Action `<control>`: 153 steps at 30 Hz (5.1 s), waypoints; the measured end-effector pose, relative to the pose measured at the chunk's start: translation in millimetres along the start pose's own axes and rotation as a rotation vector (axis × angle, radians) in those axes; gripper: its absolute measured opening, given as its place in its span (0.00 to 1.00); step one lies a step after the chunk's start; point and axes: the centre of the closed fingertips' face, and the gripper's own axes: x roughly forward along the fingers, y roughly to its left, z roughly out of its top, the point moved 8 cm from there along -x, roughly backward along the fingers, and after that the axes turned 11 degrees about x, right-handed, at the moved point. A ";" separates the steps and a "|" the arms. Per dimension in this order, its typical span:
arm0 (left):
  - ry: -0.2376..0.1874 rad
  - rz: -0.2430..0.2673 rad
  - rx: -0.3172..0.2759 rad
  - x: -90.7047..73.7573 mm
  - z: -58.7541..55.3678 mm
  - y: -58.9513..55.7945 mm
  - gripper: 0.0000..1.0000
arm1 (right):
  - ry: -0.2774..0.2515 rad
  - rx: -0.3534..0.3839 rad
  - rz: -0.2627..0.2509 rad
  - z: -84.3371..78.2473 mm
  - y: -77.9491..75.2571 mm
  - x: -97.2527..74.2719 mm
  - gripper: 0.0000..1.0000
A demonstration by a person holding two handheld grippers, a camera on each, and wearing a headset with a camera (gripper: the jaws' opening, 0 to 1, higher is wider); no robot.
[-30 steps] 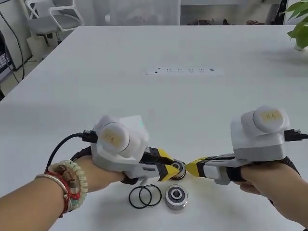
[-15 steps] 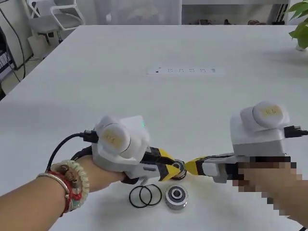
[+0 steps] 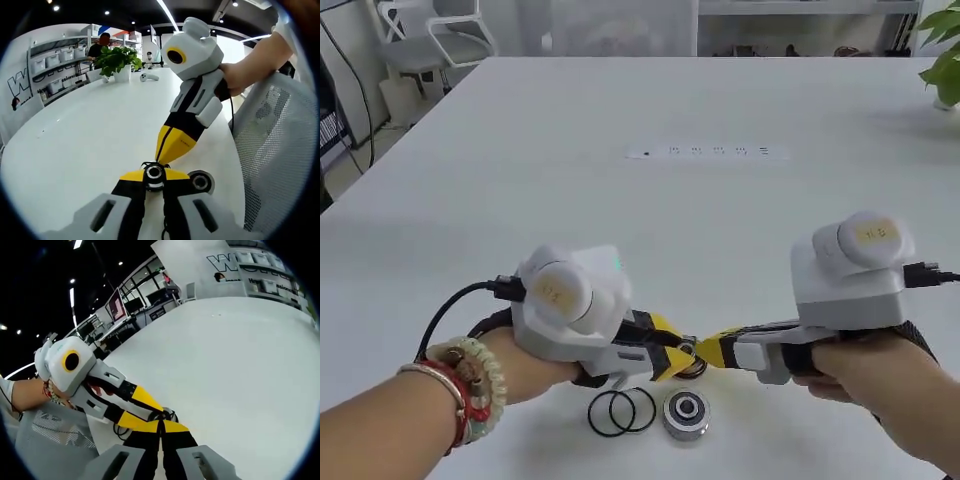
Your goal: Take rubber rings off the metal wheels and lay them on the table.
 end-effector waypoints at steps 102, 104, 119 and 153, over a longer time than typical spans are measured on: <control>0.042 0.199 -0.050 -198.3 -2.7 -26.2 0.71 | 0.006 -0.021 0.165 0.9 39.2 3.9 0.00; 0.033 0.201 -0.066 -198.3 -5.9 -29.7 0.73 | 0.016 -0.026 0.170 -0.4 41.2 4.9 0.00; -0.026 0.229 -0.206 -189.3 -27.5 -53.9 0.77 | 0.118 -0.096 0.178 -17.8 50.9 15.8 0.00; -0.001 0.173 -0.280 -172.9 -35.8 -70.9 0.74 | 0.116 -0.217 0.154 -28.7 46.7 26.6 0.00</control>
